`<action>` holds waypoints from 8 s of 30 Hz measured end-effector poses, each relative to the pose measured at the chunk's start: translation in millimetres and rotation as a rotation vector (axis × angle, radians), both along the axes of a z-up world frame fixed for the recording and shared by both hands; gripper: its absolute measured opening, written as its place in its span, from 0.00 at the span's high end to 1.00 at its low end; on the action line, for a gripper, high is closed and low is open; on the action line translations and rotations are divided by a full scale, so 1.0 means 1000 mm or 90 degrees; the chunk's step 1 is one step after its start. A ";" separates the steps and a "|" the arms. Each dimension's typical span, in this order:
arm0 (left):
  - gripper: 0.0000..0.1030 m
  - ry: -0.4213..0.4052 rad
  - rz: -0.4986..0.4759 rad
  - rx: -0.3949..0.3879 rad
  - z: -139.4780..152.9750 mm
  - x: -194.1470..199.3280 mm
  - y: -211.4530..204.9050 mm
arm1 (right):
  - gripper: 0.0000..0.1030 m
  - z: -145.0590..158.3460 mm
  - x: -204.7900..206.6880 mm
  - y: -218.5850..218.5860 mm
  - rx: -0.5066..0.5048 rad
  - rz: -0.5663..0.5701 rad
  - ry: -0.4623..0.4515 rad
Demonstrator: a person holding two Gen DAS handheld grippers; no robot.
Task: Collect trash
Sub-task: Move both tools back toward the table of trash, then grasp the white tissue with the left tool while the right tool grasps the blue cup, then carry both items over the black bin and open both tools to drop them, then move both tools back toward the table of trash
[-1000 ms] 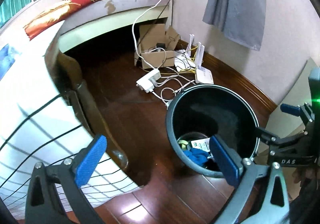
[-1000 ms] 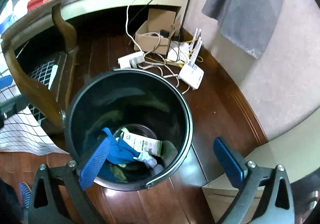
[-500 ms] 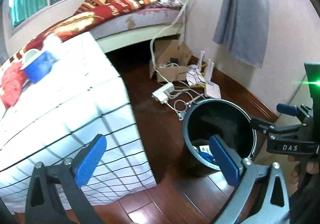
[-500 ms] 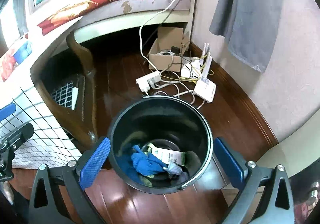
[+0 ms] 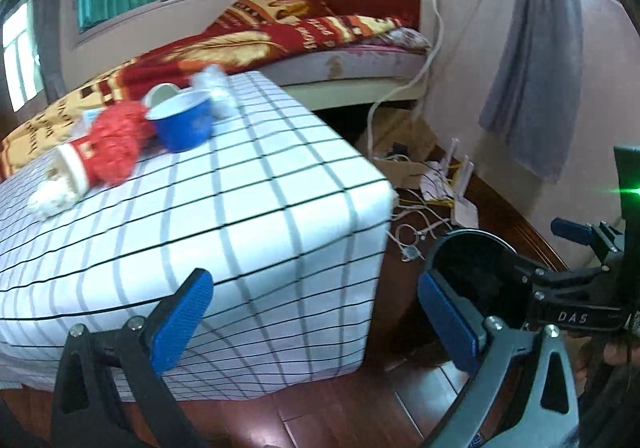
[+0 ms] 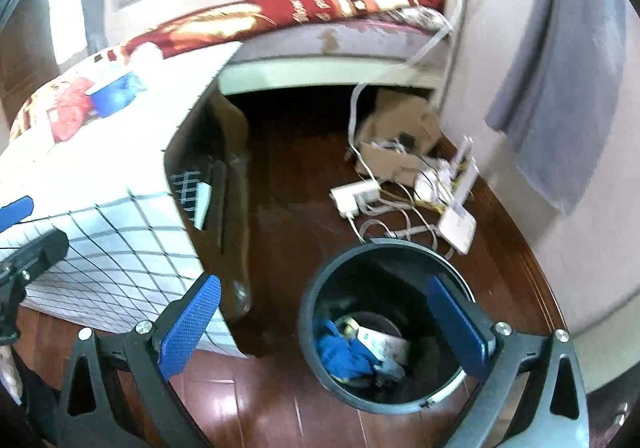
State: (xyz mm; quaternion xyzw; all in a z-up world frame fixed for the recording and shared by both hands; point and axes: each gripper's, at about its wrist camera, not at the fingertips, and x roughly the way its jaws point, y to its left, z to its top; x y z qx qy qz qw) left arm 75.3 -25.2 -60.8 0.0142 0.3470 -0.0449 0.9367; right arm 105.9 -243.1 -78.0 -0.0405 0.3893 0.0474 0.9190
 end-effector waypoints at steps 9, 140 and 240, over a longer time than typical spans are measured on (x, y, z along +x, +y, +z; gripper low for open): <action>0.00 -0.016 0.118 -0.039 0.010 -0.019 0.083 | 0.00 0.019 0.009 0.062 0.030 0.062 -0.056; 0.68 -0.008 -0.071 -0.074 0.029 0.025 0.036 | 0.27 0.057 0.009 0.017 0.040 0.045 -0.048; 0.00 0.089 -0.142 -0.012 -0.019 0.014 -0.054 | 0.00 -0.025 -0.017 -0.060 -0.057 -0.063 0.048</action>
